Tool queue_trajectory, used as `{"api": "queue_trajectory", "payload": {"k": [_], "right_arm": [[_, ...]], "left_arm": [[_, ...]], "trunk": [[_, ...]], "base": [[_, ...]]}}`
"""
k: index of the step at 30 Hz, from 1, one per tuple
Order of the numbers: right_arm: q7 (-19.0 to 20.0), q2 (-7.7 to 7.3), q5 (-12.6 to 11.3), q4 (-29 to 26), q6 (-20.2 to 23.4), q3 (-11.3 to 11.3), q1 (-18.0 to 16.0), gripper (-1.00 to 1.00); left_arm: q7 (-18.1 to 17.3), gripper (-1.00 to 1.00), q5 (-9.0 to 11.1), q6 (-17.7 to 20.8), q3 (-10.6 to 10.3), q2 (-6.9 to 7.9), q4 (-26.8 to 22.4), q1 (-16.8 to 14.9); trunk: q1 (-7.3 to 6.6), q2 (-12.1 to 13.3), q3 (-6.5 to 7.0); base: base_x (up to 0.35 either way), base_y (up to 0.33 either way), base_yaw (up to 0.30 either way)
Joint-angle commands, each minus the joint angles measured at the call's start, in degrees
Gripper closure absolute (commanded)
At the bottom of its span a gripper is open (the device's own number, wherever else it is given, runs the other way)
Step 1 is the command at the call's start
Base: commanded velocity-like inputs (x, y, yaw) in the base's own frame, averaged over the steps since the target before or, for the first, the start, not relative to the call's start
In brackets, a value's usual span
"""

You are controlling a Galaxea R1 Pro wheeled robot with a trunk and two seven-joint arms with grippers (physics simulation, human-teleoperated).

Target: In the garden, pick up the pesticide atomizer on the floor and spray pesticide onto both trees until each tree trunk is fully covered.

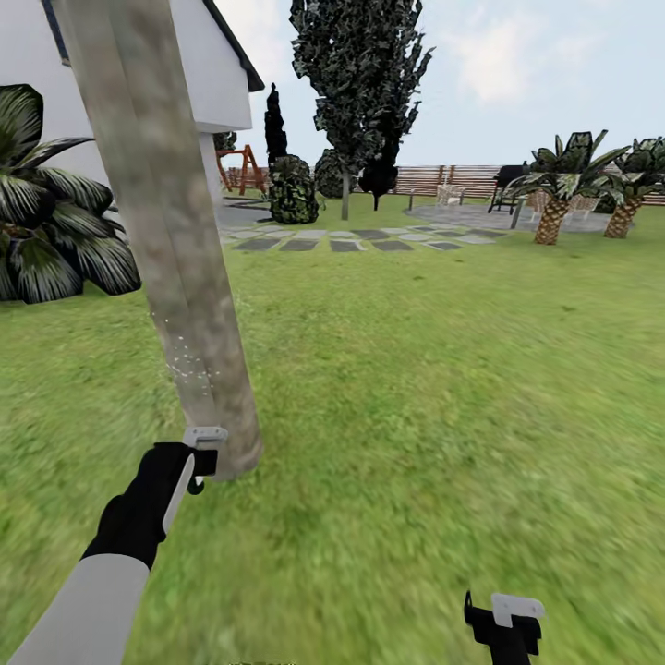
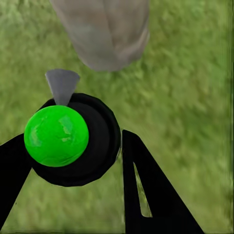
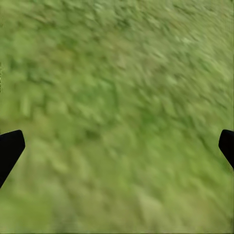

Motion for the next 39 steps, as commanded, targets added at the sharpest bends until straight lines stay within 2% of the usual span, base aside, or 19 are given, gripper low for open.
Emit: {"api": "queue_trajectory", "payload": {"k": [1,2,4,17,39], "right_arm": [[-0.29,0.00,-0.02,0.02,-0.04,0.34,-0.01,-1.00],[-0.29,0.01,-0.01,0.00,-0.06,0.34,-0.01,-1.00],[-0.29,0.01,0.00,0.02,-0.06,0.34,-0.01,-1.00],[-0.29,0.01,-0.08,-0.05,-0.13,0.34,-0.01,-1.00],[-0.29,-0.09,-0.04,-0.05,-0.13,0.32,-0.01,-1.00]], "left_arm": [[-0.19,1.00,-0.70,0.25,0.01,-0.34,-0.06,-0.05],[-0.13,1.00,-0.75,0.17,0.01,-1.03,-0.06,-0.05],[-0.10,1.00,-0.77,0.15,0.01,-1.35,-0.06,-0.05],[0.17,1.00,-0.94,0.08,0.13,-1.34,-0.06,-0.05],[0.18,1.00,-1.04,0.02,0.19,-1.25,-0.06,-0.05]], "trunk": [[-0.01,-0.02,-0.05],[-0.01,-0.02,-0.05],[-0.01,-0.02,-0.05],[-0.01,-0.02,-0.05],[-0.01,-0.02,-0.05]], "base": [[0.001,-0.278,0.266],[0.000,-0.279,0.273],[0.000,-0.279,0.276],[0.008,-0.279,0.266],[0.112,-0.279,0.028]]}}
